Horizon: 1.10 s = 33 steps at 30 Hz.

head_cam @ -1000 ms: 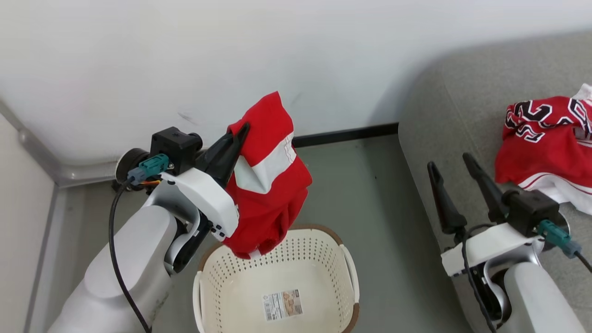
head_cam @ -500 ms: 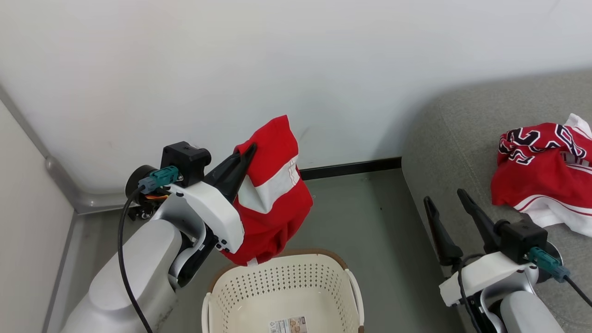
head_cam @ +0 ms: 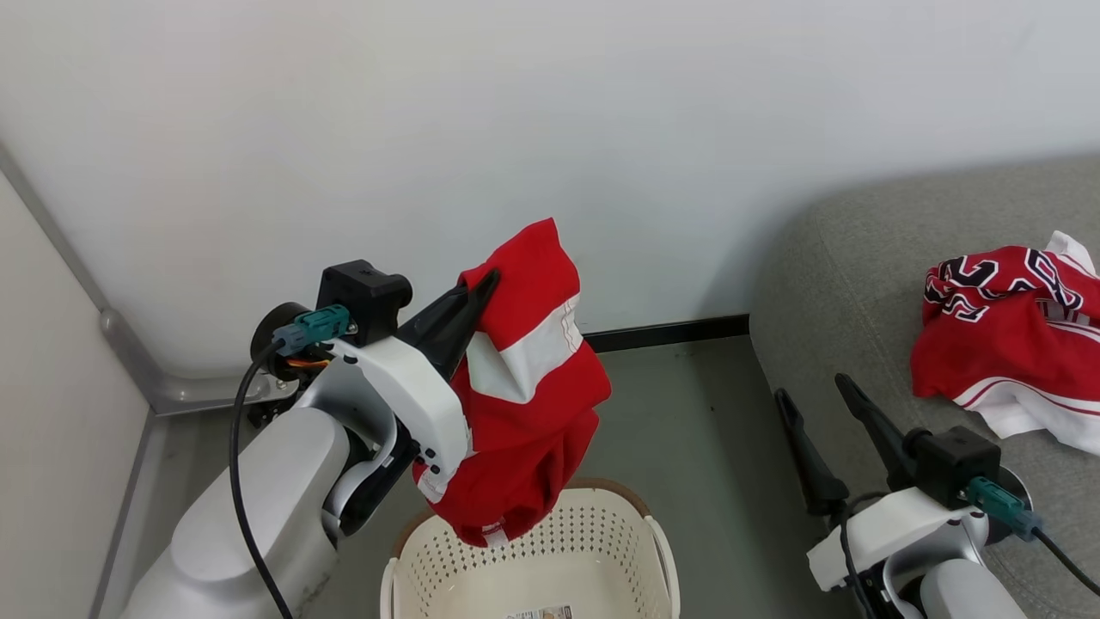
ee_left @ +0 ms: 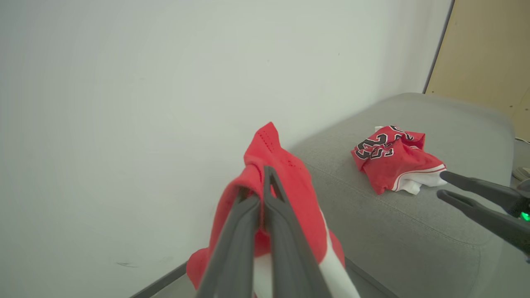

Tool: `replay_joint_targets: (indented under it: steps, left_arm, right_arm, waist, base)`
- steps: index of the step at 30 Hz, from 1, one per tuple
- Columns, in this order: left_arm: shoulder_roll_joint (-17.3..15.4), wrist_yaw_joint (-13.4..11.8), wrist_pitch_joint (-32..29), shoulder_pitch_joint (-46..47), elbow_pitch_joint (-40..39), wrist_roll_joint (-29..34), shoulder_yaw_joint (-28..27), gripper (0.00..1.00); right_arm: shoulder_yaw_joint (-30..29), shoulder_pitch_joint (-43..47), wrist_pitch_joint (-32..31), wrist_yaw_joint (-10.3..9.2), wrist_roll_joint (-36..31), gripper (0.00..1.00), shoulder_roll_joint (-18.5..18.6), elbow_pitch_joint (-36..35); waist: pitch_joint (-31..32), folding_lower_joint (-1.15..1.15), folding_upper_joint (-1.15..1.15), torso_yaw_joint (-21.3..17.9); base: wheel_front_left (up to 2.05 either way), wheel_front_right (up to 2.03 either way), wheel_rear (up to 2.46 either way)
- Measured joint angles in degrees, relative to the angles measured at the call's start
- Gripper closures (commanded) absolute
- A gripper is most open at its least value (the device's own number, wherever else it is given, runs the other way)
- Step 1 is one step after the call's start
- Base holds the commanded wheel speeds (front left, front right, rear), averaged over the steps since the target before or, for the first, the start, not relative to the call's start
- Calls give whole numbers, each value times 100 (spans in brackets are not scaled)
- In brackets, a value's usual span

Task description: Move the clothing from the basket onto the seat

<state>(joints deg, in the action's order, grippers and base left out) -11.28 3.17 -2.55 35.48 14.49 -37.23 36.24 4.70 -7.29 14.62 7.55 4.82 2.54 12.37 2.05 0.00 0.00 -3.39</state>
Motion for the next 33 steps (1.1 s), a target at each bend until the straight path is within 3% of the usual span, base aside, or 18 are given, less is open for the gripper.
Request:
replay_joint_targets:
  steps: [18,33]
  left_arm:
    - [-10,-52,-194,1,-402,3,91,100]
    - [196,-51,-354,88,-643,12,293,100]
  right_arm:
    - [246,-15,-52,0,-1,0,0,-59]
    - [1239,-556,-181,0,125,0,126,149]
  waist:
    - [-68,0,0,58]
    - [-142,0,0,135]
  base:
    - [0,0,0]
    - [0,0,0]
